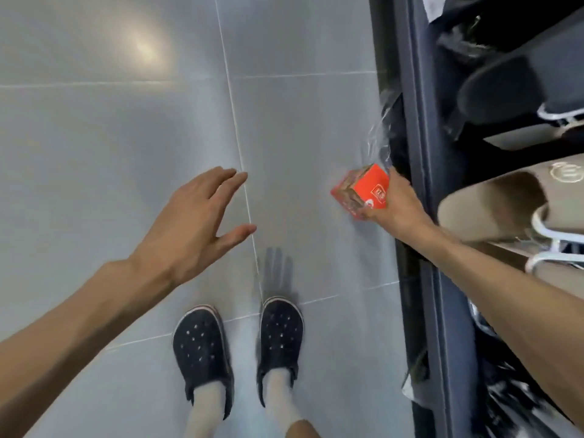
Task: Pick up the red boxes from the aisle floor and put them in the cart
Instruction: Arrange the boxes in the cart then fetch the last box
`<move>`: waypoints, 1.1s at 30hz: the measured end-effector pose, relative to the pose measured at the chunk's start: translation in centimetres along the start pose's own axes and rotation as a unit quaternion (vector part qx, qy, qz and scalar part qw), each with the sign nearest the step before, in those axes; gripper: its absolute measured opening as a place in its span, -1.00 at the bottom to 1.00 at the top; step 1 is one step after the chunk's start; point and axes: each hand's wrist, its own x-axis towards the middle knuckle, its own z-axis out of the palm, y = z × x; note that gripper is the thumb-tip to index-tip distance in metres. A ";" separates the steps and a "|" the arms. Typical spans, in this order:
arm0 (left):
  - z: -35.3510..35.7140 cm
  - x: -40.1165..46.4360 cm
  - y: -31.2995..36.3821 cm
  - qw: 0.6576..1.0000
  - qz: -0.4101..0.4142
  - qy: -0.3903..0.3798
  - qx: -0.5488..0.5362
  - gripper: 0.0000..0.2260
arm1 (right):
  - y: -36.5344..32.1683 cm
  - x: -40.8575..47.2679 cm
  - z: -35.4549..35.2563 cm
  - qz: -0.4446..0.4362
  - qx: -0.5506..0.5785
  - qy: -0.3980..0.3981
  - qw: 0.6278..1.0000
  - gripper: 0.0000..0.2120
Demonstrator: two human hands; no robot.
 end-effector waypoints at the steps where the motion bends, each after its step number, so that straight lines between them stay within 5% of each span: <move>1: 1.2 0.1 -0.9 1.000 -0.002 -0.005 -0.002 -0.32 | 1.5 1.2 1.5 0.005 -0.039 0.008 0.999 -0.06; 4: 3.7 0.4 -3.3 1.000 -0.008 -0.011 -0.010 -0.33 | 3.3 3.4 3.9 0.037 -0.093 0.033 0.994 0.06; 9: 5.0 -0.5 -5.6 0.999 -0.036 -0.025 -0.009 -0.32 | 4.7 4.4 4.9 0.030 -0.101 0.063 0.992 -0.06; 15: -1.9 -1.9 -4.8 0.997 -0.025 -0.045 0.055 -0.30 | -1.9 0.8 -1.6 -0.046 -0.142 0.014 0.989 -0.15; 24: -27.7 -5.1 1.5 0.990 -0.053 0.075 0.103 -0.30 | -22.3 -9.2 -22.6 -0.187 -0.087 0.060 0.977 -0.20; 33: -57.9 -18.9 11.8 0.962 -0.095 0.210 0.145 -0.31 | -42.5 -26.9 -47.1 -0.347 -0.066 0.132 0.926 -0.21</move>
